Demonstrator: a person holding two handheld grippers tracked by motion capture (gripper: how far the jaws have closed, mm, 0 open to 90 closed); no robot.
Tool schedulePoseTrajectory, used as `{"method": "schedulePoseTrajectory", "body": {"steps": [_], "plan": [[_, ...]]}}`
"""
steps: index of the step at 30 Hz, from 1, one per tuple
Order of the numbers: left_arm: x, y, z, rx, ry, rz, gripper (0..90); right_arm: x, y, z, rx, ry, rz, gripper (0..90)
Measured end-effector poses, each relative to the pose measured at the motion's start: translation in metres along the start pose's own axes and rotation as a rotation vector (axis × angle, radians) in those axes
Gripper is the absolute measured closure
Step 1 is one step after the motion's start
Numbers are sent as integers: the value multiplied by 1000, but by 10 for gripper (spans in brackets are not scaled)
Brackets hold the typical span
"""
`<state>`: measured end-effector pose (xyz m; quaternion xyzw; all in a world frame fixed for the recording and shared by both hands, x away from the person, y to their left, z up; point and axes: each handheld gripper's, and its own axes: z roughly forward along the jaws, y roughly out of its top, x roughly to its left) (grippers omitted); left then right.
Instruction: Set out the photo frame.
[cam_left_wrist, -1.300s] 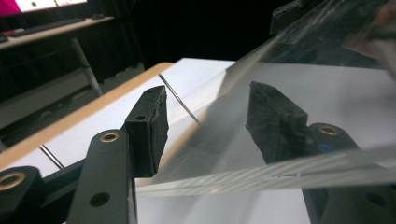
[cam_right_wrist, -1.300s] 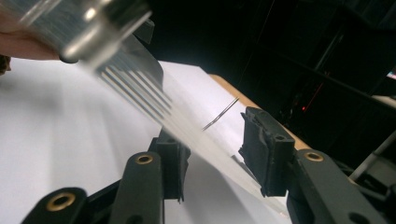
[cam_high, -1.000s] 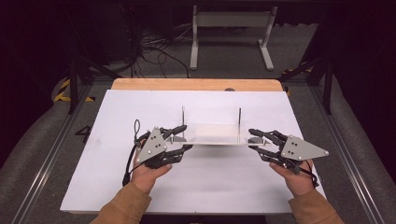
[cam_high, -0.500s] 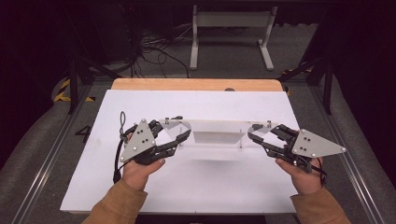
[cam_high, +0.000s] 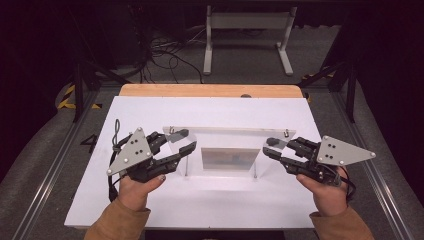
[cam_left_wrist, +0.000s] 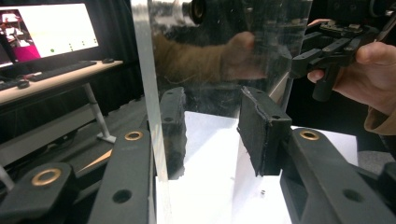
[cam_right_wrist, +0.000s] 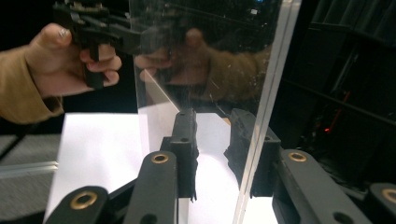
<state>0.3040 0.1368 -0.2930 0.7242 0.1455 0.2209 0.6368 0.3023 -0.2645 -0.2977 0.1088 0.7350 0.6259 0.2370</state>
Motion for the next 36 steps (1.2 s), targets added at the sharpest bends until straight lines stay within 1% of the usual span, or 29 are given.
{"method": "schedulePoseTrajectory", "body": {"steps": [2,3,5,6,9,12,16,21,23,25,27,28,29,30,31,32,33,34,36], "plan": [[2,-1,-1,-4,-4,-13,595,1,1,1,-3,5,28,693],[2,-1,-1,-6,-1,-17,595,1,2,2,-5,6,34,692],[4,-1,0,-6,-1,-16,594,1,2,3,-8,5,44,692],[4,0,0,1,-3,-21,594,0,2,3,-11,6,46,692],[7,0,4,-1,-5,-32,592,-3,0,3,-13,3,58,690],[12,-1,7,-9,-13,-55,586,-7,-1,5,-20,5,68,686],[15,-1,10,-17,-3,-72,585,-13,-3,8,-37,4,80,670],[18,-2,12,-23,0,-91,595,-20,-4,13,-33,-11,75,644],[20,-2,13,-22,4,-91,597,-22,-4,15,-33,-13,80,636],[23,-2,15,-21,9,-93,588,-23,-5,16,-33,-19,82,630],[25,-2,17,-23,22,-101,565,-25,-5,18,-39,-26,71,618],[27,-3,17,-29,30,-117,522,-25,-5,18,-38,-34,63,608],[32,-5,19,-37,31,-152,458,-26,-6,19,-39,-47,49,599],[36,-7,19,-34,27,-193,390,-27,-7,20,-40,-52,42,588],[40,-9,20,-34,18,-232,357,-28,-7,21,-36,-61,37,568],[43,-12,19,-33,12,-253,352,-29,-7,23,-29,-71,26,542],[47,-15,19,-32,12,-269,345,-29,-8,24,-27,-74,25,522],[49,-19,19,-30,16,-287,338,-30,-8,26,-32,-73,37,495],[52,-23,18,-24,25,-290,325,-33,-9,29,-32,-82,41,468]]}}
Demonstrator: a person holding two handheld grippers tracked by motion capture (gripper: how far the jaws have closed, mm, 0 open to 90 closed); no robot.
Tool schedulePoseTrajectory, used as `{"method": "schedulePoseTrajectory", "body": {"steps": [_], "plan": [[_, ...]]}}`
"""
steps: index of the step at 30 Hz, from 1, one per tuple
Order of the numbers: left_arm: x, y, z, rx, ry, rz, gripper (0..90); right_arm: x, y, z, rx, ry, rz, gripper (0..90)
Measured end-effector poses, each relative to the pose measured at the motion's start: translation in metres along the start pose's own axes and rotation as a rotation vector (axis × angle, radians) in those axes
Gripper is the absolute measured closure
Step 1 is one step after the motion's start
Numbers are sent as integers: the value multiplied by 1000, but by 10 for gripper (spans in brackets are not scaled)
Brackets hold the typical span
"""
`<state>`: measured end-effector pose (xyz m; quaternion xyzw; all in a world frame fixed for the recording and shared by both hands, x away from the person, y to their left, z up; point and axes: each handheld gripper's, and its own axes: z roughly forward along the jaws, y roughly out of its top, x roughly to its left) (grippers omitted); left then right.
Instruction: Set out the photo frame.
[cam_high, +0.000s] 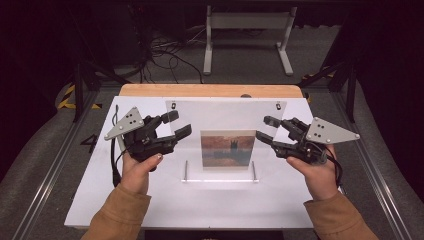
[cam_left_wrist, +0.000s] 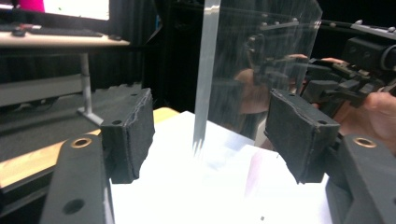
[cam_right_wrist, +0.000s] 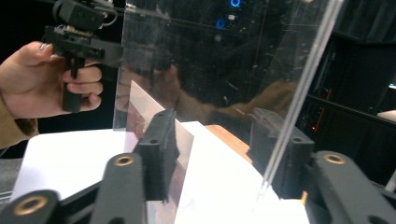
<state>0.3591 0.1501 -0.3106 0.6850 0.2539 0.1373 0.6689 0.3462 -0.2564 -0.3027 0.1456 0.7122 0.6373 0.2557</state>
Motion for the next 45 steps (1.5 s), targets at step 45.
{"method": "schedulePoseTrajectory", "body": {"steps": [45], "plan": [[19,-61,-94,138,259,68,108,-20,-17,-64,237,-197,125,215]]}}
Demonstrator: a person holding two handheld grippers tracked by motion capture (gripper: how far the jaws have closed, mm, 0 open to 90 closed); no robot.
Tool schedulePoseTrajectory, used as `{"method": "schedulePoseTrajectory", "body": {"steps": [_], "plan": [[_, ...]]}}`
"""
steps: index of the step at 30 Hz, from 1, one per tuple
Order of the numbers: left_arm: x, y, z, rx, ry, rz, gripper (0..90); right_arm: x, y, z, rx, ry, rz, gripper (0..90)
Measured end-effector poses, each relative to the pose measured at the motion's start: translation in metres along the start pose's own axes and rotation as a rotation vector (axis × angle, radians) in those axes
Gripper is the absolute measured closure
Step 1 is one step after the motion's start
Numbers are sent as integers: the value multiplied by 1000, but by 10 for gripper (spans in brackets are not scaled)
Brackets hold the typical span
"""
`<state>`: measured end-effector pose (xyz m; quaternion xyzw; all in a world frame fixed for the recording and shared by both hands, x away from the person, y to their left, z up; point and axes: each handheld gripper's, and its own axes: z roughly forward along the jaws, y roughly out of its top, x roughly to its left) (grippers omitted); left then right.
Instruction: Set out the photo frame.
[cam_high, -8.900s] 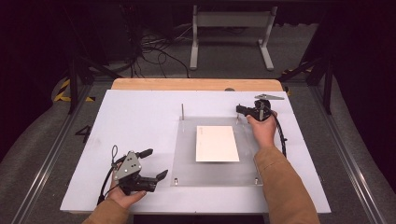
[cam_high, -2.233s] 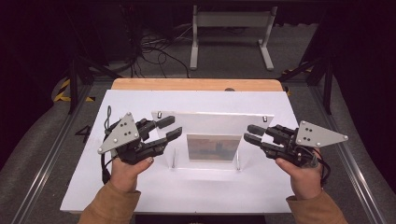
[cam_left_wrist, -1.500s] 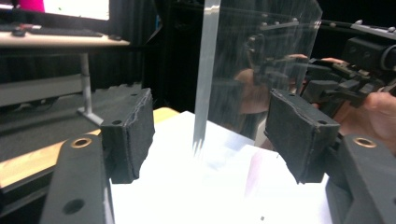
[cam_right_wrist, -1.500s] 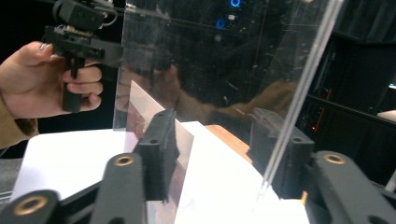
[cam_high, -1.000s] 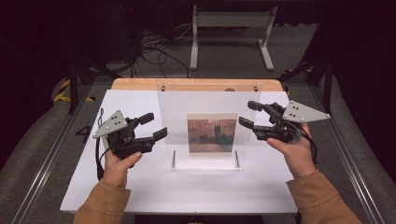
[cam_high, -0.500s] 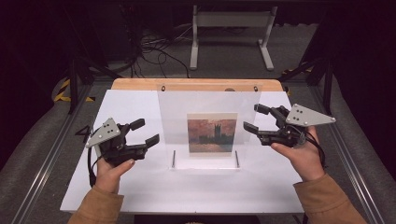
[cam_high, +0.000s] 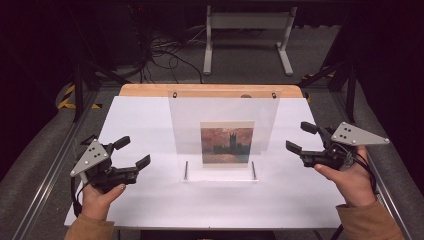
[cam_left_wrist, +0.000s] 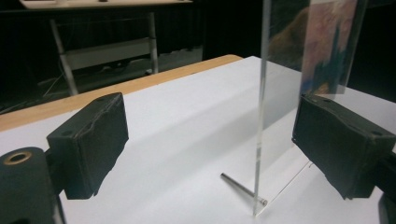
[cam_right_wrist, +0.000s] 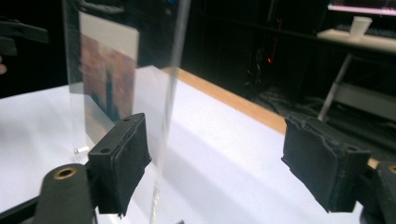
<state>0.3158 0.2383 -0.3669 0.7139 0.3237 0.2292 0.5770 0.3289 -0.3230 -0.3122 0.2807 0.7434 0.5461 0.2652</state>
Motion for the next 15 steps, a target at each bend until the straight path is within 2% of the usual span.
{"method": "schedulePoseTrajectory", "body": {"steps": [4,9,15], "plan": [[6,-8,-4,4,16,-12,109,-4,-9,-2,31,-21,24,207],[13,-22,-8,42,52,-7,109,-6,-24,-1,90,-29,56,172],[22,-36,-6,58,56,-33,103,-10,-43,0,137,-52,97,128]]}}
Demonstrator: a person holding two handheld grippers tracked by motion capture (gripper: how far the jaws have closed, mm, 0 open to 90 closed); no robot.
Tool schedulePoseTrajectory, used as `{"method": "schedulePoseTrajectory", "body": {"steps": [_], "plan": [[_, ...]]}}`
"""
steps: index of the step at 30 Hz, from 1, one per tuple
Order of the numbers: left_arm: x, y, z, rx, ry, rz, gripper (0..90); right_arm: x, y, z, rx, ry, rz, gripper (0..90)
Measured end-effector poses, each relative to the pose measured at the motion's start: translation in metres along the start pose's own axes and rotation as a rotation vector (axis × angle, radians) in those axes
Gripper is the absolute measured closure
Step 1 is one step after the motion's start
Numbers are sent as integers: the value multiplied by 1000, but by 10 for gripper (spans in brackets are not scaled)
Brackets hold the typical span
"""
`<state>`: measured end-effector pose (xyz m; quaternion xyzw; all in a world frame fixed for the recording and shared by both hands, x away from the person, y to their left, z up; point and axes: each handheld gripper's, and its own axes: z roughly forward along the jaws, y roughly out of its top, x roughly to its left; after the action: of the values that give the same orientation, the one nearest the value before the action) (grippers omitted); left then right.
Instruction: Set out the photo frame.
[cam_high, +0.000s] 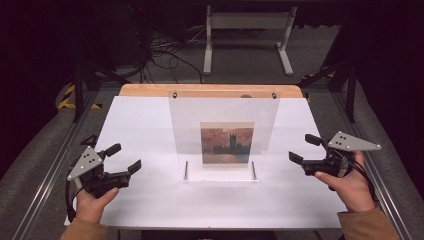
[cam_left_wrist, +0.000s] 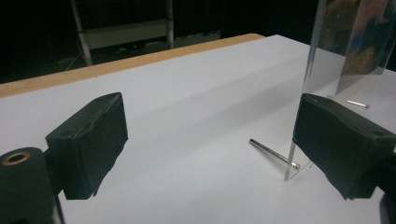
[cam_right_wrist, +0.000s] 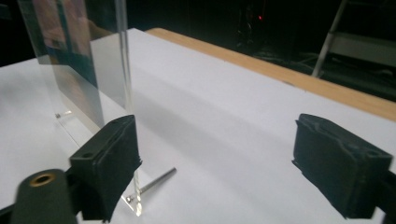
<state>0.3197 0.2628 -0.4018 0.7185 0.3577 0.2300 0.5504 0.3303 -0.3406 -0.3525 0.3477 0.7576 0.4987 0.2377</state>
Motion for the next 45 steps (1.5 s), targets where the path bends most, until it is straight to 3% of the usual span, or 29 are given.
{"method": "schedulePoseTrajectory", "body": {"steps": [6,9,14,21,25,31,37,40,45], "plan": [[5,-16,7,26,7,6,93,-5,-25,3,22,-9,53,116],[5,-25,12,22,1,-26,94,-8,-38,8,37,-14,74,114],[2,-36,19,20,-9,-32,95,-11,-60,16,62,-15,112,113],[4,-51,27,58,13,-27,96,-10,-82,24,47,-20,117,105],[4,-57,30,49,-2,-38,96,-6,-95,29,71,-14,117,101],[4,-59,31,60,1,-49,98,-2,-97,29,87,-12,103,107],[2,-60,32,64,5,-22,111,4,-96,34,138,-30,40,107],[3,-60,31,61,5,-36,111,4,-96,35,141,-30,43,107],[1,-59,32,69,10,-13,112,3,-95,35,147,-28,47,107]]}}
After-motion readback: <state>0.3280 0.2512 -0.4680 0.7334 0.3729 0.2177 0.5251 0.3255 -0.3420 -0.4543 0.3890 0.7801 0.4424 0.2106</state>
